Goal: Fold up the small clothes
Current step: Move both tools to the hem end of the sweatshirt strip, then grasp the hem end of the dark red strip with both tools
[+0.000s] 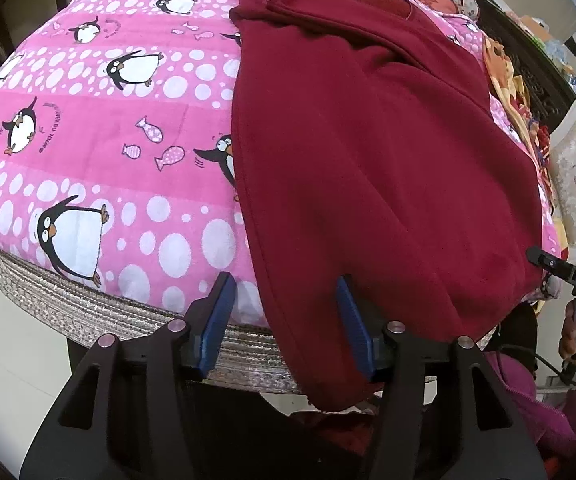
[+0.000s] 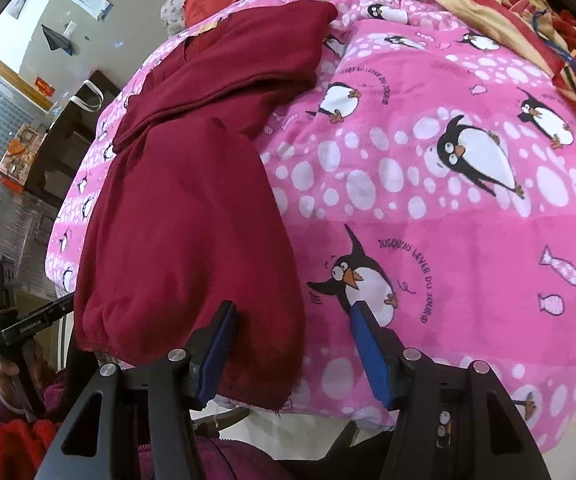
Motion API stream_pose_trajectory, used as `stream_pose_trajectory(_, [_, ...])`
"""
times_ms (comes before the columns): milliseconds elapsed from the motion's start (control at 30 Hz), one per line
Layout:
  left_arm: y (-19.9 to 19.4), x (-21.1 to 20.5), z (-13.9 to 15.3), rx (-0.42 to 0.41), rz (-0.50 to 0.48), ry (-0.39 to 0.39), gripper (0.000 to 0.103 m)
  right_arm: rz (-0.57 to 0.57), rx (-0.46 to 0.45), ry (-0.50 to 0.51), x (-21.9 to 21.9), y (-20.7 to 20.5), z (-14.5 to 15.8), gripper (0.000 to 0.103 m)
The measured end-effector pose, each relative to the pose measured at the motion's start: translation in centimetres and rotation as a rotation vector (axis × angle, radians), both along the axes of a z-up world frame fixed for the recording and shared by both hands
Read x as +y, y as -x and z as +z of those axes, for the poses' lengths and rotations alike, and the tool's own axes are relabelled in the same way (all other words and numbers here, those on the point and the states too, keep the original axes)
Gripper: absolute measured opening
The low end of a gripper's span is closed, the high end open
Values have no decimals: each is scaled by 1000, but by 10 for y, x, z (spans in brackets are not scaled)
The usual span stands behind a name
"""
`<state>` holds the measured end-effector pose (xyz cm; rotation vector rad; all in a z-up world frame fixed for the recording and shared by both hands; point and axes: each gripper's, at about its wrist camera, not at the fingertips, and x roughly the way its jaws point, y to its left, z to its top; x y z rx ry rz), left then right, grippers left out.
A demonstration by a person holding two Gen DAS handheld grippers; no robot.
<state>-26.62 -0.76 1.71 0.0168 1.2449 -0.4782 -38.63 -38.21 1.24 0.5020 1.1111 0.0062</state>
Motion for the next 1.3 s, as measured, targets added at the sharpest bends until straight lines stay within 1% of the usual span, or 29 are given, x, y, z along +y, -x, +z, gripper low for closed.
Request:
stream_pose_trajectory(133, [1,-1,0,-6,0,-7,55,0,-2,-4,0,0,0,56])
stream_pose_trajectory(233, [3,0,-1,6,-3,-8,57,5,0,-3,1,-2,-1,56])
stream_pose_trajectory(367, [7,-2,-3,43,0,-1,59,7,2,-5,1,-4,-2,56])
stream_pose_trajectory(467, [11,-1,-9,109,2,20,62,8,-1,-8,2,-6,-3,57])
stream_pose_trajectory(533, [14,-2,-8,91,1,18,62,7,-2,-9,2,-5,-5,57])
stream_pose_trajectory(700, [12,-7,-7,90,9,16,62,4,-15,-7,3,-5,-5,57])
stream_pose_trajectory(767, [13,-10,-7,79,-10,4,62,10,-23,-3,3,-6,-5,57])
stream_pose_trajectory(800, [14,-13,-7,71,-23,-1,60,18,-31,3,5,-6,-5,57])
stream_pose_trajectory(833, [15,-15,-7,61,-40,-1,49,25,-34,12,6,-7,-5,55])
stream_pose_trajectory(867, [16,-17,-7,61,-51,5,41,38,-38,27,9,-7,-5,43])
stream_pose_trajectory(900, [16,-17,-7,69,-61,17,26,59,-44,32,12,-8,-4,27])
stream_pose_trajectory(933, [16,-17,-8,85,-69,42,16,67,-52,17,13,-8,-2,20])
stream_pose_trajectory(967, [16,-17,-7,87,-73,46,15,72,-65,-4,15,-8,1,12])
stream_pose_trajectory(1000, [15,-17,-5,82,-79,45,12,82,-83,-12,18,-6,7,9])
stream_pose_trajectory(1033, [13,-16,-1,81,-90,55,8,92,-92,-10,20,-5,11,9])
stream_pose_trajectory(1100, [10,-8,10,77,-90,96,7,111,-123,-40,23,0,26,9])
stream_pose_trajectory(1200, [6,11,41,16,-90,137,7,139,-168,-94,27,9,49,8])
stream_pose_trajectory(1233, [5,19,52,-15,-88,137,7,156,-184,-119,29,12,57,8])
stream_pose_trajectory(1300, [3,29,62,-43,-79,120,7,186,-208,-168,34,17,67,8])
